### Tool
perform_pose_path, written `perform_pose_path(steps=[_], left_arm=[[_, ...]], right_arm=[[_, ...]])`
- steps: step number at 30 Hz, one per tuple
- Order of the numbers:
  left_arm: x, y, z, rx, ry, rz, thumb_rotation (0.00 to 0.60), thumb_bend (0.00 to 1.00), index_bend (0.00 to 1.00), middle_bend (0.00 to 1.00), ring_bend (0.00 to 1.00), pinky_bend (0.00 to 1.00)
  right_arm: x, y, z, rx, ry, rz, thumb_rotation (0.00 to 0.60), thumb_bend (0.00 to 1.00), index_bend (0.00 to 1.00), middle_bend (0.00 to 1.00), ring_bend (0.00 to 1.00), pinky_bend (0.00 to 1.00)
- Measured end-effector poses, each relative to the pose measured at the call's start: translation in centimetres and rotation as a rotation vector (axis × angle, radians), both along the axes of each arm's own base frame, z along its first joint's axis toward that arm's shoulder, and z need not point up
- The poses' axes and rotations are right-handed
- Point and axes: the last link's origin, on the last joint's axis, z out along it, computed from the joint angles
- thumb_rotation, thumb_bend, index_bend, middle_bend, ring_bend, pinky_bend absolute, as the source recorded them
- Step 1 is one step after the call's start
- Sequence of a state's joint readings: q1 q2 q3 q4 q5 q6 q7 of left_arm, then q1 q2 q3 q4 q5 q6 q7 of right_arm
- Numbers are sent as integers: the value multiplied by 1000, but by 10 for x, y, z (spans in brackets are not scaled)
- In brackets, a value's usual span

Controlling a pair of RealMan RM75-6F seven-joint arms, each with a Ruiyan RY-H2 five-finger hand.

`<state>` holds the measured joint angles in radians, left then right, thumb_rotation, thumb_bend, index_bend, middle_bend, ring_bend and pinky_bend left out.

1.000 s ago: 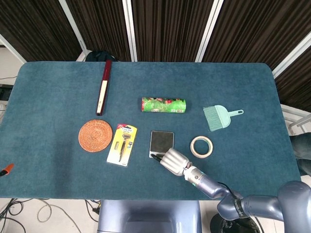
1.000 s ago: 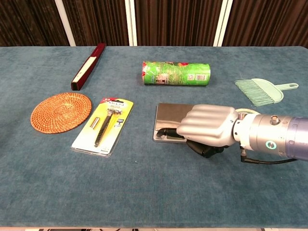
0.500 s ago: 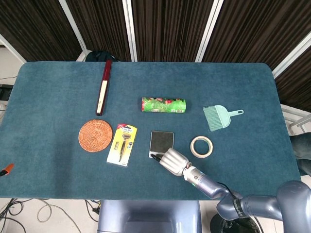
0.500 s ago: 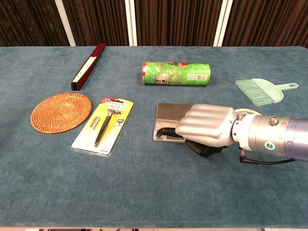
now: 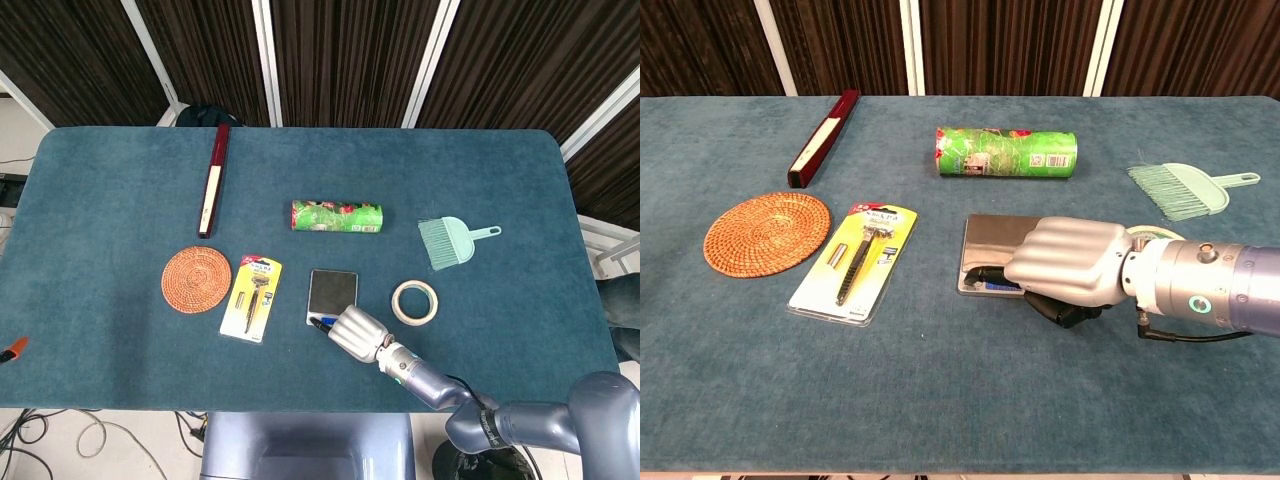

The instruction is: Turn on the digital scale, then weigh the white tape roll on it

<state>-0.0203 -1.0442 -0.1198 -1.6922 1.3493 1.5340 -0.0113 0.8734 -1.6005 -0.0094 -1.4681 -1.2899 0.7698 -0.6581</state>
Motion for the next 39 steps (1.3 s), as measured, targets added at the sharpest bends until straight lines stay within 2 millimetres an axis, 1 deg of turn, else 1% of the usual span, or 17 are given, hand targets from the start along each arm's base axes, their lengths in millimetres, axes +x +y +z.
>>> perform_pose_path(steps=[5, 16, 20, 23, 26, 28, 30, 31, 33, 35, 36, 37, 39], left_arm=[[0, 0, 0, 0, 0, 0, 600, 0, 0, 0, 0, 0], [0, 0, 0, -1, -1, 0, 600, 0, 0, 0, 0, 0], [0, 0, 0, -1, -1, 0, 600, 0, 0, 0, 0, 0], [0, 0, 0, 0, -1, 0, 600, 0, 0, 0, 0, 0], [0, 0, 0, -1, -2, 0, 600, 0, 0, 0, 0, 0], [0, 0, 0, 0, -1, 0, 600, 0, 0, 0, 0, 0], [0, 0, 0, 0, -1, 0, 600, 0, 0, 0, 0, 0], [0, 0, 0, 0, -1, 0, 600, 0, 0, 0, 0, 0], [0, 0, 0, -1, -1, 0, 600, 0, 0, 0, 0, 0], [0, 0, 0, 0, 0, 0, 600, 0, 0, 0, 0, 0], [0, 0, 0, 0, 0, 1, 600, 0, 0, 0, 0, 0], [0, 0, 0, 0, 0, 1, 600, 0, 0, 0, 0, 0], [0, 0, 0, 1, 1, 1, 600, 0, 0, 0, 0, 0]], right_arm=[[1, 0, 0, -1, 0, 2, 600, 903, 179, 771, 832, 672], [10, -5, 7, -36, -39, 4, 600, 903, 178, 770, 833, 672], [13, -8, 13, -56, -58, 3, 600, 904, 143, 752, 805, 673], [14, -10, 17, -69, -65, 1, 600, 887, 108, 652, 718, 634], [15, -11, 21, -77, -79, -12, 600, 750, 53, 481, 561, 506], [15, -12, 24, -84, -89, -27, 600, 628, 13, 334, 423, 384], [15, -13, 29, -95, -102, -49, 600, 562, 1, 230, 318, 356], [15, -14, 31, -103, -110, -60, 600, 540, 0, 198, 283, 363], [16, -16, 38, -126, -136, -91, 600, 485, 0, 135, 205, 407], [17, -17, 46, -146, -163, -123, 600, 460, 0, 101, 158, 303], [17, -19, 52, -161, -184, -146, 600, 452, 0, 89, 138, 228], [16, -19, 57, -173, -199, -162, 600, 445, 0, 81, 124, 186], [13, -22, 70, -201, -229, -199, 600, 434, 0, 72, 107, 213]])
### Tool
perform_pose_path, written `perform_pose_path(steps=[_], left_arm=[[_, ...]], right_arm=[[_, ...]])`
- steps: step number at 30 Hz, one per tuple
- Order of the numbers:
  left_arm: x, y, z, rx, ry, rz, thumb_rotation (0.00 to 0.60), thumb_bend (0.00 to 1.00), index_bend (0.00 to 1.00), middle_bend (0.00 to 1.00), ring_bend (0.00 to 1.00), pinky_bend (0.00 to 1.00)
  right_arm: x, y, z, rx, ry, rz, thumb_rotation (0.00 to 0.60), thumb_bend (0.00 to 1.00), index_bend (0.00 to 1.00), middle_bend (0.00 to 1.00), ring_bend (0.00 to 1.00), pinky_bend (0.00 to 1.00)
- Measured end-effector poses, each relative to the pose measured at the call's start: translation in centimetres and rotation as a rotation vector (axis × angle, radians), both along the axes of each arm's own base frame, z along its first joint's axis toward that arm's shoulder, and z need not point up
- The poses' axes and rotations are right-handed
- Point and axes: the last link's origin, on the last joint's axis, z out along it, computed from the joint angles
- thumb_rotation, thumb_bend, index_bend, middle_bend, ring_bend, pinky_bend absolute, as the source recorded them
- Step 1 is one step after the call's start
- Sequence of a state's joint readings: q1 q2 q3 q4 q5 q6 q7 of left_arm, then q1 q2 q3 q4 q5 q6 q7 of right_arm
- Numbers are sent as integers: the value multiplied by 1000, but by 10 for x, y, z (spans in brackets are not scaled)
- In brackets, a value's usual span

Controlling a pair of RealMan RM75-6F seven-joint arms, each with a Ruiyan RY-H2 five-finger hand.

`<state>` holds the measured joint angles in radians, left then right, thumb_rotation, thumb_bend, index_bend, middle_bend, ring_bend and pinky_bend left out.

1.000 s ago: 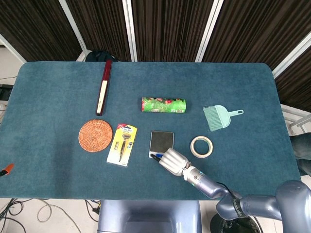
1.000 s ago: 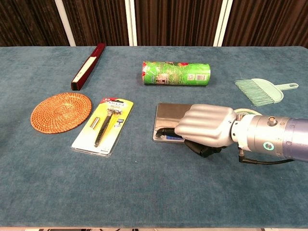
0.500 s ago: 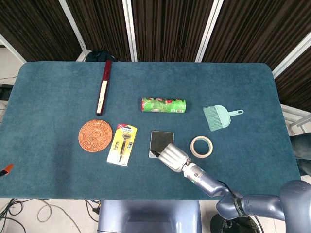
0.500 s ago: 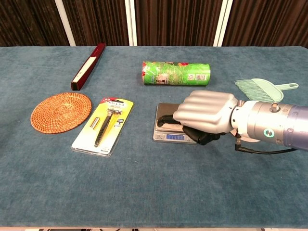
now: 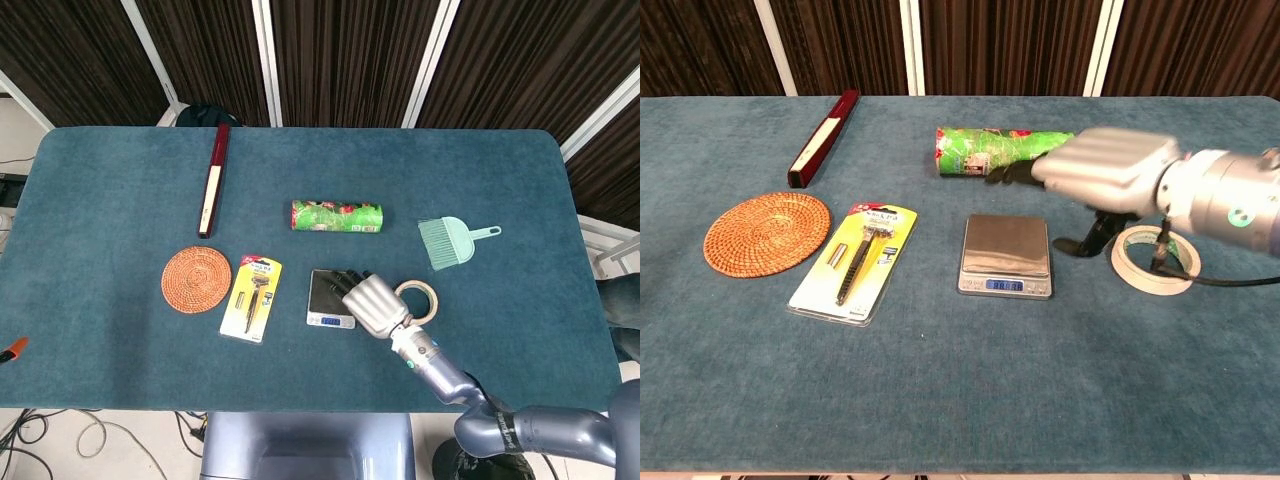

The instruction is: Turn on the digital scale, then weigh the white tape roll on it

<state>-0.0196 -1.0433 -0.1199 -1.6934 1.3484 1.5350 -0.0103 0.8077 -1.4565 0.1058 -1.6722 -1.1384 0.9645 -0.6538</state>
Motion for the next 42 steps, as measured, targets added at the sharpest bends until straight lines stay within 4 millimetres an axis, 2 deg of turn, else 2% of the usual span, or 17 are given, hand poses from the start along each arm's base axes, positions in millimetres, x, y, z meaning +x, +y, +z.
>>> perform_pose_path(steps=[2, 4, 5, 9, 12, 21, 38, 42], left_arm=[[0, 0, 0, 3, 0, 0, 600, 0, 0, 0, 0, 0], [0, -1, 1, 5, 0, -1, 600, 0, 0, 0, 0, 0], [0, -1, 1, 6, 1, 0, 600, 0, 0, 0, 0, 0], [0, -1, 1, 9, 4, 3, 600, 0, 0, 0, 0, 0], [1, -1, 1, 14, 6, 4, 600, 0, 0, 0, 0, 0], [1, -2, 1, 20, 10, 9, 600, 0, 0, 0, 0, 0], [1, -1, 0, 21, 13, 11, 600, 0, 0, 0, 0, 0], [1, -1, 1, 21, 12, 11, 600, 0, 0, 0, 0, 0]], right_arm=[[-4, -2, 10, -13, -25, -35, 600, 425, 0, 61, 91, 155], [-10, -3, 21, -20, -49, -78, 600, 418, 0, 52, 70, 35], [-13, -4, 26, -22, -58, -95, 600, 411, 0, 48, 59, 17], [-30, -4, 43, -13, -77, -169, 600, 392, 0, 32, 21, 0], [-43, 0, 48, 9, -77, -207, 600, 392, 0, 27, 14, 0], [-71, 7, 36, 78, -89, -286, 600, 353, 0, 19, 2, 0], [-97, 0, 10, 118, -72, -352, 600, 354, 0, 19, 3, 0], [-99, -1, 6, 124, -64, -358, 600, 353, 0, 19, 43, 0]])
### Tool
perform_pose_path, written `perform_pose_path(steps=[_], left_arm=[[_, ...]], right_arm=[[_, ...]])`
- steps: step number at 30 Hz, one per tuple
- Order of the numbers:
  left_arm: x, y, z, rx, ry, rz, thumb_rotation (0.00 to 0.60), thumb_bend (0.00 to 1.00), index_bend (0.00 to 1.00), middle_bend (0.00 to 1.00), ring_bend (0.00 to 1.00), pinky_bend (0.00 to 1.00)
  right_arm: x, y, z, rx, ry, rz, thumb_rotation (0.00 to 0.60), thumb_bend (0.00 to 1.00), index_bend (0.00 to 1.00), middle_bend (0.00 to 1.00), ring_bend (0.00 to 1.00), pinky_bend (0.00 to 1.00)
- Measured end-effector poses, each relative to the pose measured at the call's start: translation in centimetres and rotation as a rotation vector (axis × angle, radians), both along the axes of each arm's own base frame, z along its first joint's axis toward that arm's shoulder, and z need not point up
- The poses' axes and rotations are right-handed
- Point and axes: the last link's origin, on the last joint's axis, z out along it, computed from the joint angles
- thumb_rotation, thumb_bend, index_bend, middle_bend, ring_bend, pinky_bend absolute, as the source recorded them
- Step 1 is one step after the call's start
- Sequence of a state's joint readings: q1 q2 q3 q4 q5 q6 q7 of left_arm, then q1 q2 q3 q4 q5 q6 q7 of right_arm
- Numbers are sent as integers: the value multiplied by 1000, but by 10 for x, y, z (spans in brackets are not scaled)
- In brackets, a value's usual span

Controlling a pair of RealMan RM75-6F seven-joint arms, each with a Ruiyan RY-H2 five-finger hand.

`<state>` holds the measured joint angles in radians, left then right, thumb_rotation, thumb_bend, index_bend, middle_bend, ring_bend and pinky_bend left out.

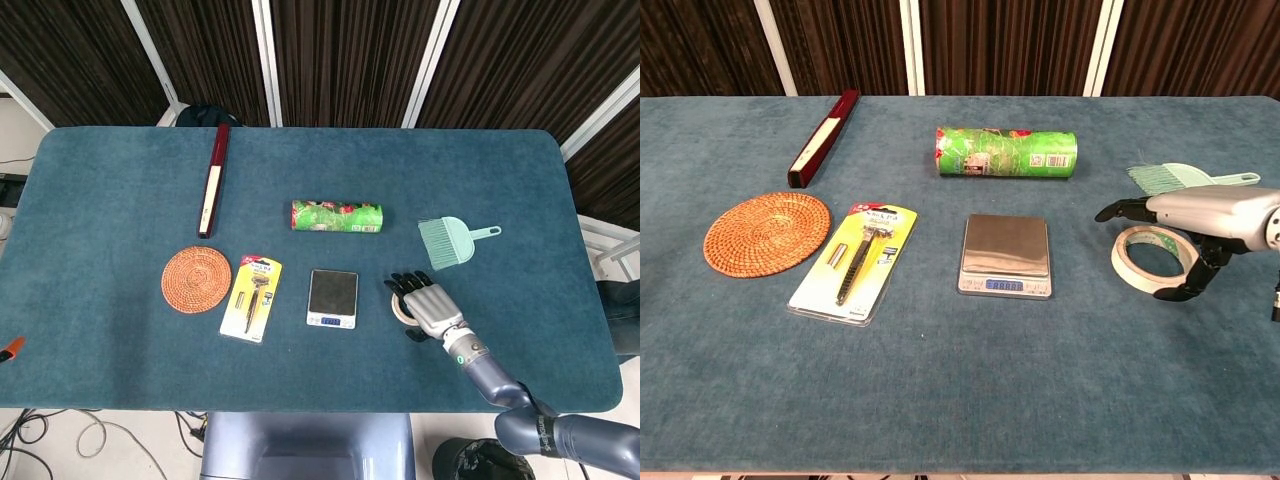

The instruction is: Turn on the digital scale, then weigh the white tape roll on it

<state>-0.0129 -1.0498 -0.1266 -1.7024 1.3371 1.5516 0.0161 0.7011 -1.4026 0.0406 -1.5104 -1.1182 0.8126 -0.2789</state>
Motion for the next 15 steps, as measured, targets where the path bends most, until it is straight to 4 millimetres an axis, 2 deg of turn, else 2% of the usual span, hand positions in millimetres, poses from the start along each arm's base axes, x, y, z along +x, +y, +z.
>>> perform_pose_path(steps=[3, 11, 15], left_arm=[[0, 0, 0, -1, 1, 0, 600, 0, 0, 0, 0, 0], [0, 0, 0, -1, 1, 2, 600, 0, 0, 0, 0, 0], [0, 0, 0, -1, 1, 2, 600, 0, 0, 0, 0, 0]], right_arm=[[-3, -2, -2, 3, 8, -11, 600, 353, 0, 19, 86, 0], [-10, -7, -2, -14, 34, -16, 600, 352, 0, 24, 105, 0], [-12, -7, -2, -6, 45, -20, 600, 354, 0, 44, 154, 13]])
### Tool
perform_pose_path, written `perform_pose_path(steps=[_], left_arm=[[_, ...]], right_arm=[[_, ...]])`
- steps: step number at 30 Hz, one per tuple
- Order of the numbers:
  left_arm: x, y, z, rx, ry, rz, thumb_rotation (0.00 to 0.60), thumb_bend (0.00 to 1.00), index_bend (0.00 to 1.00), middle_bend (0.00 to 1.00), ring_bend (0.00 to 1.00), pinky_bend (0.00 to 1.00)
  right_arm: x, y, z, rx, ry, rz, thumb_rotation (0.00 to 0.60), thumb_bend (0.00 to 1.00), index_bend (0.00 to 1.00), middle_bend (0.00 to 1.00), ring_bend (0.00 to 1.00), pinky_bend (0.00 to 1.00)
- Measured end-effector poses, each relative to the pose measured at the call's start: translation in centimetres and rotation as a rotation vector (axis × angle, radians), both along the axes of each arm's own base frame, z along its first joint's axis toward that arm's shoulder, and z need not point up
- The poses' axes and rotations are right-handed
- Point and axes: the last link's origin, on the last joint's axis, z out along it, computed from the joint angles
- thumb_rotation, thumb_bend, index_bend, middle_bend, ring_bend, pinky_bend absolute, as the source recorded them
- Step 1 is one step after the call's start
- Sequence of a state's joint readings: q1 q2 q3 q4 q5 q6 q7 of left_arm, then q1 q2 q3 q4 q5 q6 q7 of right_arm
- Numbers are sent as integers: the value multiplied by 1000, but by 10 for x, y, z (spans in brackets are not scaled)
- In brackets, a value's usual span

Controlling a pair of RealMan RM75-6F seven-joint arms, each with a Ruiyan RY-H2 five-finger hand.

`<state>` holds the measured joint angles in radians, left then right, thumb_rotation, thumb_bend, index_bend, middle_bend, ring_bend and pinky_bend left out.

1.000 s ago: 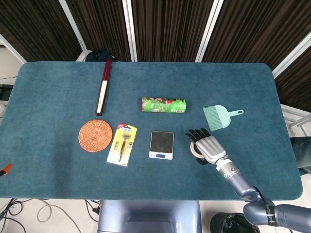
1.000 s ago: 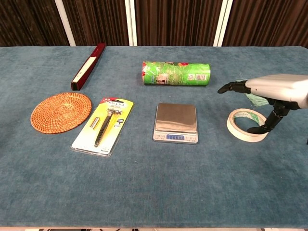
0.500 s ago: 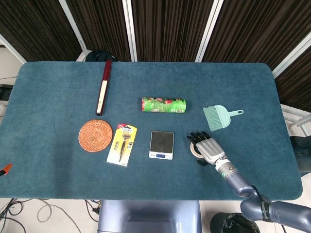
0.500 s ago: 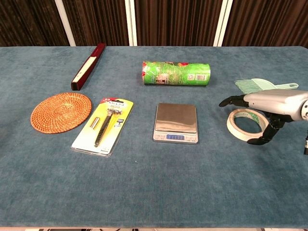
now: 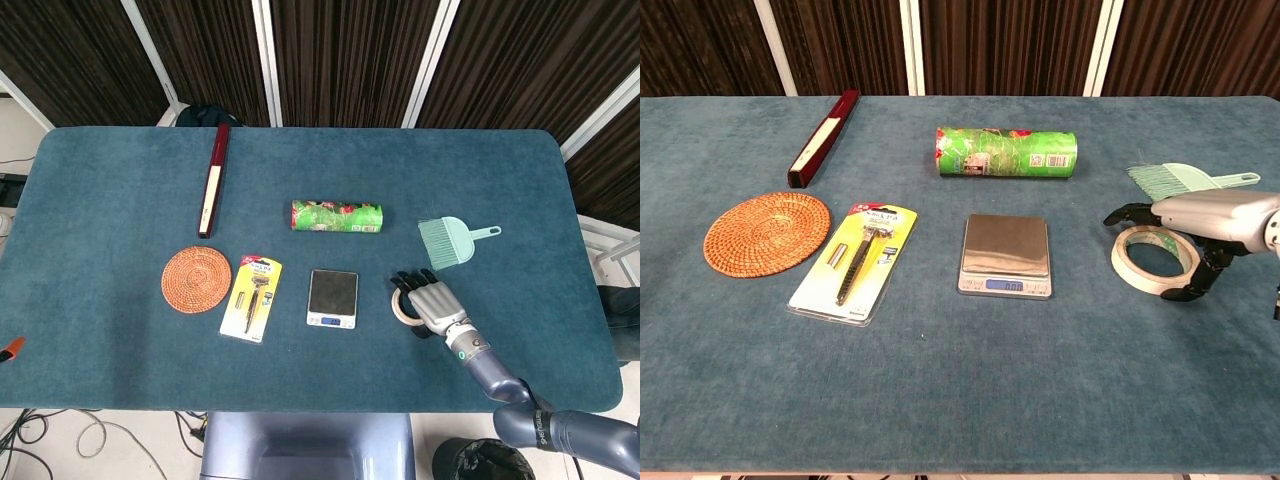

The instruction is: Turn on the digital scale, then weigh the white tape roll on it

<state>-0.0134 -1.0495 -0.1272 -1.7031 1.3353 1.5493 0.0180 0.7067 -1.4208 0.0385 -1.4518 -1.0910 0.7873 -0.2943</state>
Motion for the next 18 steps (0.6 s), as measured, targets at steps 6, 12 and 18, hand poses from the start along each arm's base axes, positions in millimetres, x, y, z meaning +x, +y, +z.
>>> perform_pose_path(steps=[6, 12, 18], left_arm=[[0, 0, 0, -1, 0, 1, 600, 0, 0, 0, 0, 0], [0, 0, 0, -2, -1, 1, 600, 0, 0, 0, 0, 0], [0, 0, 0, -3, 0, 1, 600, 0, 0, 0, 0, 0]], right_arm=[[-2, -1, 1, 10, 13, -6, 600, 354, 55, 138, 257, 54], [-3, -2, 1, 10, 24, -4, 600, 354, 139, 274, 321, 184], [-5, -2, 0, 6, 37, 3, 600, 354, 235, 349, 375, 344]])
